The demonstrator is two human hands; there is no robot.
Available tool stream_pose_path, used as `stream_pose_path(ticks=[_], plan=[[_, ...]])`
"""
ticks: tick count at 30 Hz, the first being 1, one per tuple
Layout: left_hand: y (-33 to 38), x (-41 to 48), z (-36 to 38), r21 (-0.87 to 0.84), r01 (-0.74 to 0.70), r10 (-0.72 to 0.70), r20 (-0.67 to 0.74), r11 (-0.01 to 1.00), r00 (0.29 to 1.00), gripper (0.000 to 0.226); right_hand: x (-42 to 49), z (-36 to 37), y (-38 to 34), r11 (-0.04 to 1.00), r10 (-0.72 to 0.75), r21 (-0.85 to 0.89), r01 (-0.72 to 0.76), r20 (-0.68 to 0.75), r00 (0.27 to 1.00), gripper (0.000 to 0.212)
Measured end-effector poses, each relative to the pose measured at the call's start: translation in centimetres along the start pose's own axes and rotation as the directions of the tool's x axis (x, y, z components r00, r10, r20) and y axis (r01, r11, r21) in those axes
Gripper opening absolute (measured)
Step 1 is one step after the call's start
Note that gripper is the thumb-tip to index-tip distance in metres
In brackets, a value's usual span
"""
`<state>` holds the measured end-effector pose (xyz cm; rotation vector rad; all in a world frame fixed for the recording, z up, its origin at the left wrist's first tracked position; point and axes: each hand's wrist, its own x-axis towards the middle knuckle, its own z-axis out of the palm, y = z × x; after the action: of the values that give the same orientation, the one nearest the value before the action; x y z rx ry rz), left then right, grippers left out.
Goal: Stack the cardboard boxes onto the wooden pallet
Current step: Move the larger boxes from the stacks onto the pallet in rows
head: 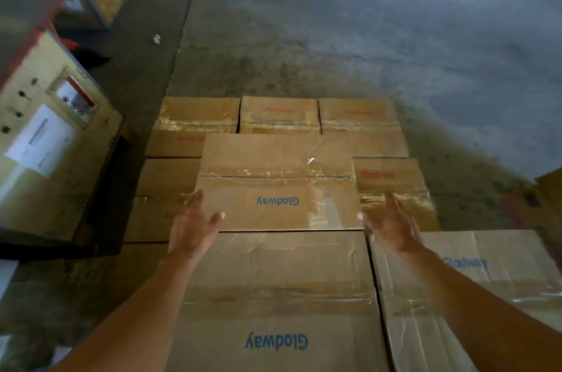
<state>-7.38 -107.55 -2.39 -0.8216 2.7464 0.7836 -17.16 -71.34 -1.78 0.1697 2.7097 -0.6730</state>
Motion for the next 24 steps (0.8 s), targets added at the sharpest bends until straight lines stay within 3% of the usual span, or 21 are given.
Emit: stream_pose_path(ticks=[6,12,18,21,24], plan=[[9.9,-3.4,-5.5,-0.016,-0.134,0.133,-0.044,0.991,0.99,0.07,-6.0,-11.7,0.9,0.998,-0.012,0.057,0.026,-0.233,0.972,0.063],[24.7,-8.4,-7.9,-0.045,-0.407,0.401,-0.103,0.912,0.91,0.073,-13.2,-25.6,7.2,0.994,0.08,0.106,-0.037,-0.436,0.896,0.067],[41.5,-20.2,-6.1,-0.027,-0.613,0.607,-0.112,0.789,0.786,0.075,-22.7,-37.7,20.3,0.98,0.197,0.122,-0.154,-0.593,0.78,0.06],[48.7,-28.5,-2.1,-0.057,-0.705,0.699,-0.101,0.707,0.708,0.072,-29.3,-41.8,28.8,0.961,0.27,0.233,-0.151,-0.653,0.708,0.045],[54.6,-37.4,3.5,-0.053,-0.774,0.772,-0.054,0.631,0.633,0.071,-36.1,-44.3,38.0,0.917,0.395,0.331,-0.22,-0.688,0.609,0.049]])
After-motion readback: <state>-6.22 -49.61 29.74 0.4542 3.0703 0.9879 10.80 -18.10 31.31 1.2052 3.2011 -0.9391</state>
